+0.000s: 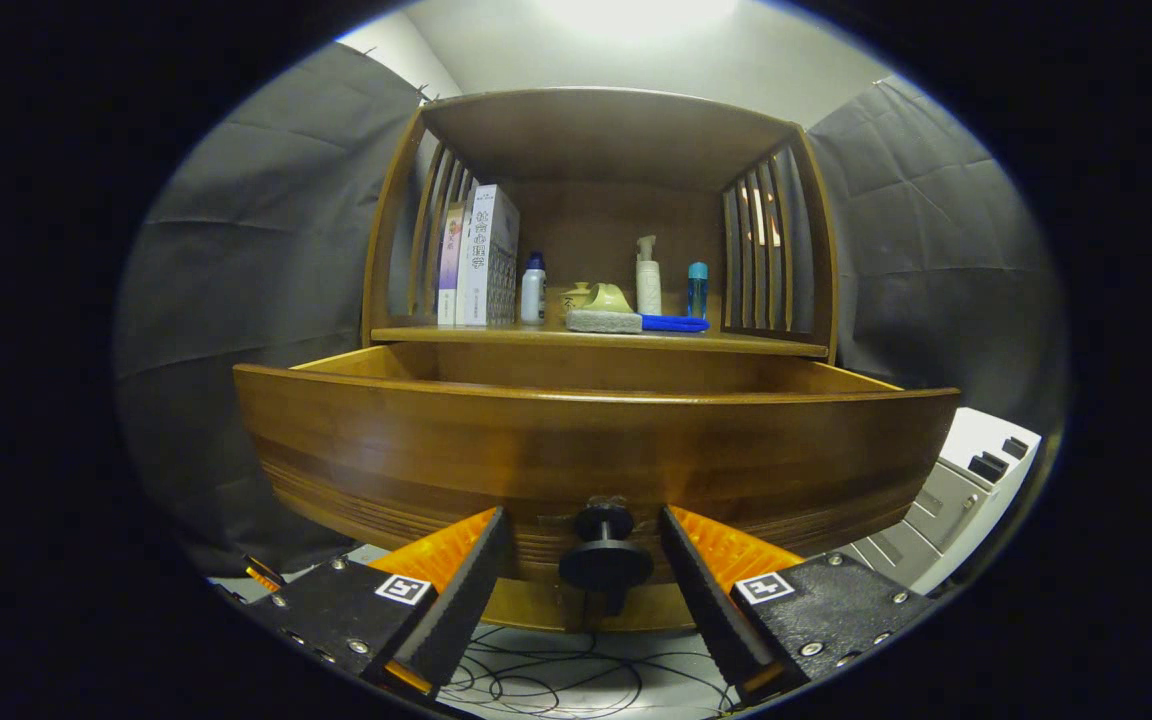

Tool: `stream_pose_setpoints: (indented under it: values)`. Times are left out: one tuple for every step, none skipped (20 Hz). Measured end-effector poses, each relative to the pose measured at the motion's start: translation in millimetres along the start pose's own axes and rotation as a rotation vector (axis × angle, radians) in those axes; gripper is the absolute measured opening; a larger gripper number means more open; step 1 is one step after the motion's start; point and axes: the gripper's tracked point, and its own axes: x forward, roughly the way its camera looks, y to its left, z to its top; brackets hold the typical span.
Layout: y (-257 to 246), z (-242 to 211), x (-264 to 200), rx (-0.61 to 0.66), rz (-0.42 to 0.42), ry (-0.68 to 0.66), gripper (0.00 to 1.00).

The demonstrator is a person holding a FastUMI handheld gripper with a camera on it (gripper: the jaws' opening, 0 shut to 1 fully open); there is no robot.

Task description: Pull open the drawer, take out the items inside it, and place them on the countertop above the cabinet.

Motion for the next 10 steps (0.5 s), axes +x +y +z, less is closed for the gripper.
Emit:
stream_pose_setpoints:
  values:
    - [-1,0,0,-0.008,-0.01,0.001,0.95]
    - [0,-1,1,-0.018,-0.016,0.002,0.95]
    - [0,-1,2,-0.026,-0.016,0.005,0.95]
    - [0,0,3,-0.024,-0.013,0.003,0.95]
    - [-1,0,4,-0.017,-0.008,0.003,0.95]
    - [-2,0,6,-0.014,-0.003,0.001,0.95]
    - [-3,1,7,-0.017,0.001,0.003,0.95]
    - [-4,1,9,-0.017,0.003,0.005,0.95]
    - [-4,1,11,-0.014,0.005,0.006,0.96]
    - [-3,2,12,-0.012,0.006,0.007,0.96]
